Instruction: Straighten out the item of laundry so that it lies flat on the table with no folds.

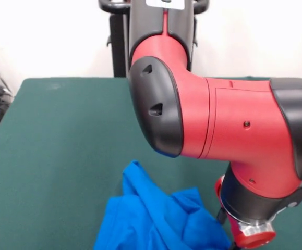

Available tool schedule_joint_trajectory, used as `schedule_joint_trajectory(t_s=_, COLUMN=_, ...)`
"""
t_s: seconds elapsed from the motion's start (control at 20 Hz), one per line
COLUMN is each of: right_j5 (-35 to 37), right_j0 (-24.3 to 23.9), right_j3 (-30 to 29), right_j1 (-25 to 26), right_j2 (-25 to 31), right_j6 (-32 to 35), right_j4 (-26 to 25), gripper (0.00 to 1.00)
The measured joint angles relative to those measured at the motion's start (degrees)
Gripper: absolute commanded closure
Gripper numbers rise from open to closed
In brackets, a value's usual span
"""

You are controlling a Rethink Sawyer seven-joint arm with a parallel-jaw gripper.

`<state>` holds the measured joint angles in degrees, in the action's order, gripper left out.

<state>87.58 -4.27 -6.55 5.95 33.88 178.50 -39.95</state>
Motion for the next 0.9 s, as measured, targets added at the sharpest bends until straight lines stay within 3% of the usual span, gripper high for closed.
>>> schedule_joint_trajectory(t_s=0.45, right_j5=0.00, right_j0=-0.85, right_j3=0.49, right_j1=-1.13, right_j2=9.76, right_j6=0.00, right_j4=-9.69, gripper=0.00)
schedule_joint_trajectory(t_s=0.9, right_j5=0.06, right_j0=-1.64, right_j3=0.53, right_j1=-2.04, right_j2=18.19, right_j6=0.00, right_j4=-15.87, gripper=0.00)
